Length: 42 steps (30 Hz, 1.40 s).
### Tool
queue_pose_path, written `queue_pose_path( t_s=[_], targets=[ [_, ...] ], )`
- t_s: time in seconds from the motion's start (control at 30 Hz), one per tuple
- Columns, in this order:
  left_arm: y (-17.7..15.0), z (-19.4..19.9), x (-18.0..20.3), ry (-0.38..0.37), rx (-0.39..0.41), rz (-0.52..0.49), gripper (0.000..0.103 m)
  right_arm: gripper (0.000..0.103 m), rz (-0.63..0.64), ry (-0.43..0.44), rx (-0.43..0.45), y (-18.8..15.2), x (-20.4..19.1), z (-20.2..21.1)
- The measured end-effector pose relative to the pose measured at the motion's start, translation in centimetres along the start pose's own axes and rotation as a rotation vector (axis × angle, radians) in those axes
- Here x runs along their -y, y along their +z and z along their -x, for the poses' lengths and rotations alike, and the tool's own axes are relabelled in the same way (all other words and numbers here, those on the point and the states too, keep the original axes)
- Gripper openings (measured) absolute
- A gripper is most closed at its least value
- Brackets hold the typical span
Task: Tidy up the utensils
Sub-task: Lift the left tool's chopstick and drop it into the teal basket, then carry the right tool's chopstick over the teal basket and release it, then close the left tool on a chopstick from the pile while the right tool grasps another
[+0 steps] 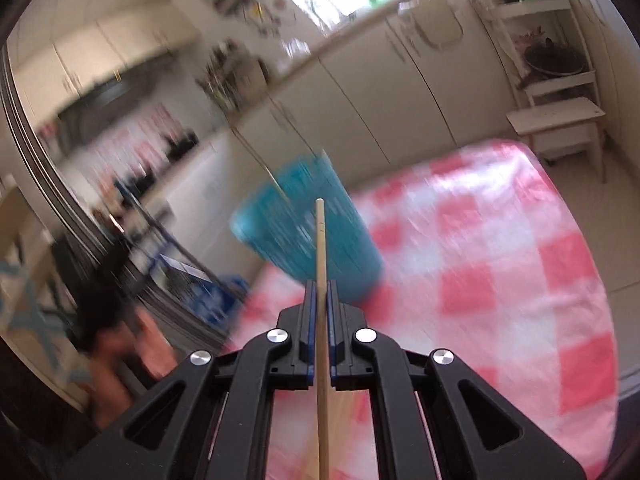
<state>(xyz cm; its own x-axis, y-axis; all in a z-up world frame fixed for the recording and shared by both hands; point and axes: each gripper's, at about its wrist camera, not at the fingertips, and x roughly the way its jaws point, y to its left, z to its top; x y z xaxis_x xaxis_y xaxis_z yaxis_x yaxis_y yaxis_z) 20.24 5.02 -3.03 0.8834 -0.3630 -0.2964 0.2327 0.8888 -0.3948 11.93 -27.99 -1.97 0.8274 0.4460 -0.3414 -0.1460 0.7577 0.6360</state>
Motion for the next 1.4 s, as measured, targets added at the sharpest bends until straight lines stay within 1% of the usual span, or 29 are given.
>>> queue_pose_path(
  t_s=[0.13, 0.17, 0.23, 0.33, 0.37, 0.43, 0.5, 0.57, 0.67, 0.77, 0.87, 0.93, 0.97, 1.0, 1.03, 1.1, 1.13, 1.17, 1.2, 1.23, 1.3, 1.4],
  targets=[
    [0.4, 0.5, -1.2, 0.016, -0.013, 0.053, 0.071, 0.006, 0.005, 0.075, 0.180, 5.6, -3.9, -2.7],
    [0.5, 0.7, -1.5, 0.019, -0.012, 0.064, 0.071, 0.006, 0.024, 0.077, 0.214, 6.7, -4.9, -3.6],
    [0.8, 1.0, -1.6, 0.016, -0.010, 0.071, 0.072, 0.006, 0.082, 0.051, 0.275, 8.5, -6.7, -5.8],
    [1.1, 1.3, -1.3, 0.010, -0.007, 0.061, 0.073, 0.006, 0.174, -0.038, 0.297, 9.4, -8.4, -10.1],
    [1.3, 1.3, -1.2, 0.006, -0.006, 0.058, 0.074, 0.006, 0.202, -0.072, 0.286, 9.1, -8.5, -11.7],
    [1.5, 1.4, -1.0, -0.004, -0.007, 0.058, 0.075, 0.006, 0.209, -0.122, 0.248, 8.6, -7.8, -14.4],
    [1.5, 1.5, -0.9, -0.015, -0.014, 0.058, 0.076, 0.006, 0.202, -0.152, 0.211, 7.9, -6.9, -15.8],
    [1.4, 1.5, -0.8, -0.020, -0.022, 0.057, 0.076, 0.006, 0.213, -0.176, 0.188, 7.2, -6.4, -16.7],
    [1.5, 1.7, -0.8, -0.022, -0.026, 0.064, 0.077, 0.006, 0.239, -0.193, 0.138, 6.0, -5.9, -16.9],
    [1.4, 1.8, -0.7, -0.021, -0.031, 0.072, 0.078, 0.006, 0.270, -0.186, 0.096, 4.8, -6.2, -15.1],
    [1.3, 2.0, -0.5, -0.010, -0.042, 0.054, 0.079, 0.007, 0.283, -0.153, 0.079, 3.3, -6.8, -10.6],
    [1.1, 2.2, -0.4, 0.009, -0.052, 0.030, 0.082, 0.020, 0.320, -0.160, 0.072, 1.2, -7.2, -7.4],
    [0.9, 2.2, -0.3, 0.022, -0.060, 0.018, 0.083, 0.032, 0.353, -0.179, 0.069, -0.3, -7.1, -5.9],
    [0.7, 2.1, -0.3, 0.037, -0.070, 0.007, 0.084, 0.036, 0.383, -0.203, 0.059, -1.8, -6.8, -4.8],
    [0.6, 2.0, -0.3, 0.048, -0.082, -0.003, 0.085, 0.036, 0.404, -0.223, 0.042, -3.2, -6.5, -4.2],
    [-0.2, 1.8, -0.1, 0.067, -0.118, -0.034, 0.086, 0.036, 0.415, -0.274, -0.013, -6.5, -4.4, -3.7],
    [-0.6, 1.7, 0.0, 0.077, -0.133, -0.051, 0.087, 0.036, 0.384, -0.310, -0.055, -7.3, -3.3, -4.1],
    [-0.9, 1.7, 0.1, 0.087, -0.149, -0.067, 0.089, 0.034, 0.304, -0.329, -0.121, -7.8, -1.8, -4.9],
    [-1.3, 1.6, 0.1, 0.092, -0.162, -0.081, 0.089, 0.031, 0.241, -0.306, -0.162, -8.0, -0.8, -5.5],
    [-1.9, 1.5, 0.2, 0.097, -0.178, -0.100, 0.090, 0.029, 0.210, -0.296, -0.191, -8.2, 0.0, -6.0],
    [-2.7, 1.1, 0.3, 0.108, -0.202, -0.132, 0.090, 0.029, 0.228, -0.322, -0.235, -8.6, 0.5, -6.5],
    [-3.5, 0.1, 0.5, 0.123, -0.244, -0.164, 0.090, 0.029, 0.215, -0.308, -0.242, -8.7, 0.7, -6.1]
  ],
)
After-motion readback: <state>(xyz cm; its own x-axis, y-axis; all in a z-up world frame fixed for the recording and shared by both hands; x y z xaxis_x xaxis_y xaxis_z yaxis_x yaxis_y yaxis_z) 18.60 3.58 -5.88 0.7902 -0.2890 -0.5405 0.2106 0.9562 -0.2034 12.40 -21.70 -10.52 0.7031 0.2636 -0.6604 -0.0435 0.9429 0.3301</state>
